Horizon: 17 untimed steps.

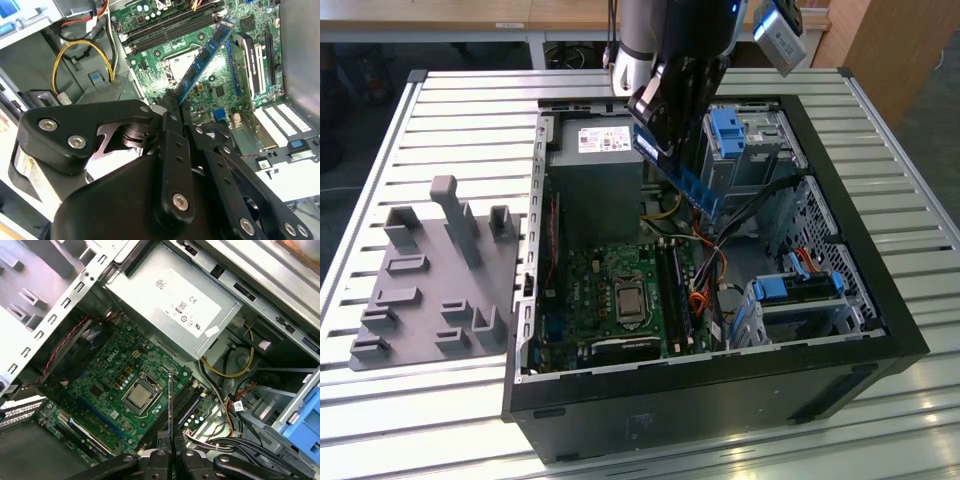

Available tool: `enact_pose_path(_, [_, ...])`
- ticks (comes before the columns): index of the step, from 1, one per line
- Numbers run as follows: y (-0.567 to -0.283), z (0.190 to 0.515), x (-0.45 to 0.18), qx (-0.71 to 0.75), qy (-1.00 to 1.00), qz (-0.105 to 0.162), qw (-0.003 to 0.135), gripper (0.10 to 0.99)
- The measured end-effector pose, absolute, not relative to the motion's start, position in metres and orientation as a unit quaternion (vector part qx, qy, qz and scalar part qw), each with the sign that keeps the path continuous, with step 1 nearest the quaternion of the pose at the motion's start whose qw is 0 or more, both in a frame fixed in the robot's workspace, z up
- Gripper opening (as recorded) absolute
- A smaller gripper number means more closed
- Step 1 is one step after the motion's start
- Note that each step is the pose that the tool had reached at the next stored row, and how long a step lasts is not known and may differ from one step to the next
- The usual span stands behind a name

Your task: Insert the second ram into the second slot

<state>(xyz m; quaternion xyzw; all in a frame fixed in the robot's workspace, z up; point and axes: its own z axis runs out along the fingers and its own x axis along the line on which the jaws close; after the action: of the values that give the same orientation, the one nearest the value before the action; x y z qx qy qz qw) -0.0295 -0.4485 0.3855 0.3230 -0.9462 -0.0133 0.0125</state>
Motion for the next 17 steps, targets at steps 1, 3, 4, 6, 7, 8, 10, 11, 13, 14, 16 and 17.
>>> enact_pose_path(1, [-0.4484,0.3854,-0.0294,0.317,-0.948,-0.013,0.012,0.137])
enact_pose_path(3, [-0.4484,0.3854,-0.0294,0.306,-0.952,-0.013,0.012,0.137])
enact_pose_path(4, [-0.4484,0.3853,-0.0294,0.301,-0.954,-0.013,0.012,0.137])
enact_pose_path(6, [-0.4484,0.3852,-0.0294,0.290,-0.957,-0.013,0.012,0.137])
enact_pose_path(7, [-0.4484,0.3851,-0.0294,0.284,-0.959,-0.013,0.012,0.137])
enact_pose_path(8, [-0.4485,0.3850,-0.0295,0.279,-0.960,-0.013,0.012,0.137])
enact_pose_path(10, [-0.4484,0.3850,-0.0294,0.268,-0.963,-0.013,0.012,0.137])
enact_pose_path(11, [-0.4484,0.3849,-0.0294,0.263,-0.965,-0.013,0.012,0.137])
enact_pose_path(13, [-0.4484,0.3848,-0.0294,0.253,-0.967,-0.013,0.012,0.137])
enact_pose_path(14, [-0.4484,0.3847,-0.0294,0.249,-0.968,-0.013,0.012,0.137])
enact_pose_path(16, [-0.4484,0.3848,-0.0294,0.241,-0.970,-0.013,0.012,0.137])
enact_pose_path(17, [-0.4484,0.3847,-0.0294,0.237,-0.971,-0.013,0.012,0.137])
